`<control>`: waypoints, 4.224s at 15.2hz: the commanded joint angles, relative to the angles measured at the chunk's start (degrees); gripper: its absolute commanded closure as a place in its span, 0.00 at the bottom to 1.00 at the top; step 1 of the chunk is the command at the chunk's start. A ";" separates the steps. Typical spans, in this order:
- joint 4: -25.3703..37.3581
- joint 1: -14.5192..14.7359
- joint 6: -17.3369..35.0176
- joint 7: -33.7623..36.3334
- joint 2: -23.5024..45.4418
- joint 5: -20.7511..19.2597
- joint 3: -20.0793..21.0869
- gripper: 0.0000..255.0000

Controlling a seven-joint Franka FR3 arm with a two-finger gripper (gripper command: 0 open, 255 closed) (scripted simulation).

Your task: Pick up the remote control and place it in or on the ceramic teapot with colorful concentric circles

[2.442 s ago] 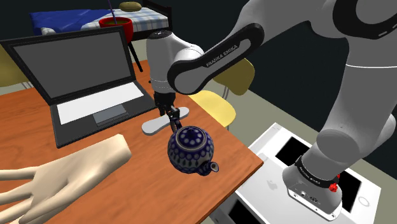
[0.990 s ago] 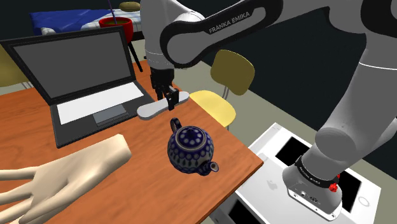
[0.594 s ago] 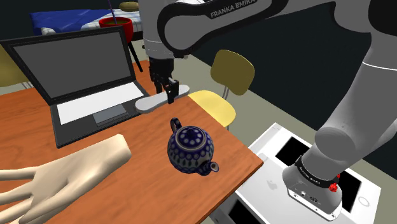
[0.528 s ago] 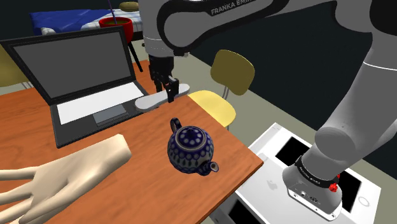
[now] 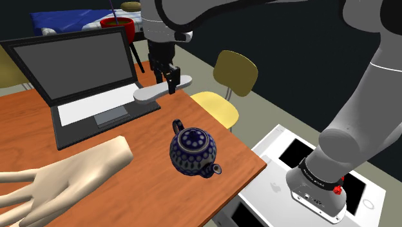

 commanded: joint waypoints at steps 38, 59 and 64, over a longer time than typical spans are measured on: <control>-27.44 6.03 1.70 -8.05 -39.03 31.99 -2.13 1.00; -22.44 6.10 -4.16 -7.92 -39.80 31.32 -4.23 0.00; -22.44 6.10 -4.16 -7.92 -39.79 31.32 -4.22 0.00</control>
